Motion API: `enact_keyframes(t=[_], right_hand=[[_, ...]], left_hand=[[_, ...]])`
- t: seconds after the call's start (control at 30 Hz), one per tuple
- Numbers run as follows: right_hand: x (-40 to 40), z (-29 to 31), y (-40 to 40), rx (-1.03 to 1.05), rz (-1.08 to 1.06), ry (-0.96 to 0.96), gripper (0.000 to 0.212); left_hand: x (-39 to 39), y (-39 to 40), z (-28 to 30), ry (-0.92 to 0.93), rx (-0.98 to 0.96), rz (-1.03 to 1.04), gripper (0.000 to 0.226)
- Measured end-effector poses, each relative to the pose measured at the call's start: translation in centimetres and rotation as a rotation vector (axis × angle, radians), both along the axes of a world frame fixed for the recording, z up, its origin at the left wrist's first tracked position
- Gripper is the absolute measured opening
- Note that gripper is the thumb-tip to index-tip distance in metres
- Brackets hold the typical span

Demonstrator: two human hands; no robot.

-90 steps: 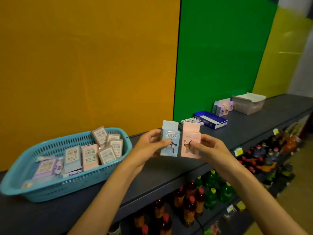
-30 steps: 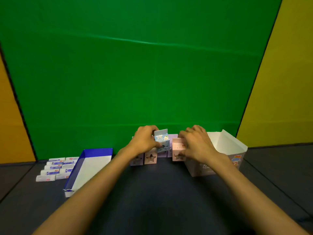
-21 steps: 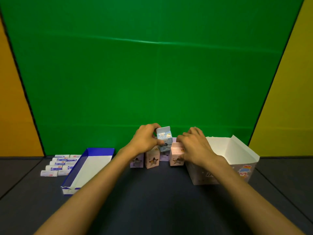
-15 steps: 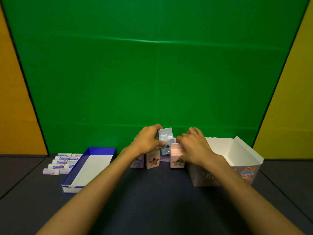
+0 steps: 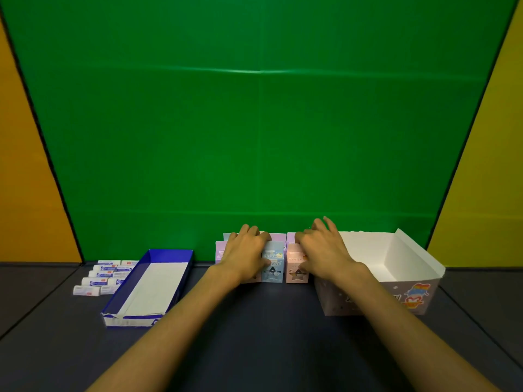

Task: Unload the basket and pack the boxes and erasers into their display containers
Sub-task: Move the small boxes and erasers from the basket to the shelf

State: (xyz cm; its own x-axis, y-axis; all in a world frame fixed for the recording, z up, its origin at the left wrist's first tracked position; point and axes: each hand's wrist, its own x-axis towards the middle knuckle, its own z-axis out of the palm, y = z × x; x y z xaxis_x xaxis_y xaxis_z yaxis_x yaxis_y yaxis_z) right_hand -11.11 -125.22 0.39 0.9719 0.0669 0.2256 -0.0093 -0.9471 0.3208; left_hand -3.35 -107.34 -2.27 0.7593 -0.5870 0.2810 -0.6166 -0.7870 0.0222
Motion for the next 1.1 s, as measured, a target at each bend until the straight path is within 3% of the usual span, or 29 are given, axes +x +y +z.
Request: enact_keyframes(t=[0.23, 0.47, 0.7, 1.1], right_hand=[[0.4, 0.0, 0.1, -0.015, -0.005, -0.004, 0.057], [-0.4, 2.0, 4.0, 0.251, 0.230, -0.124, 0.044], [0.0, 2.1, 12.8, 0.416, 0.389, -0.066, 0.045], [-1.0, 1.8, 34.3, 0.447, 0.599, -0.039, 0.043]], left_hand=[[-1.1, 1.2, 0.8, -0.064, -0.107, 0.002, 0.049], [-3.2, 5.6, 2.4, -0.057, -0.131, 0.084, 0.049], [-6.2, 14.5, 2.7, -0.084, -0.127, 0.259, 0.052], [-11.9, 36.5, 3.5, -0.110, -0.135, 0.476, 0.051]])
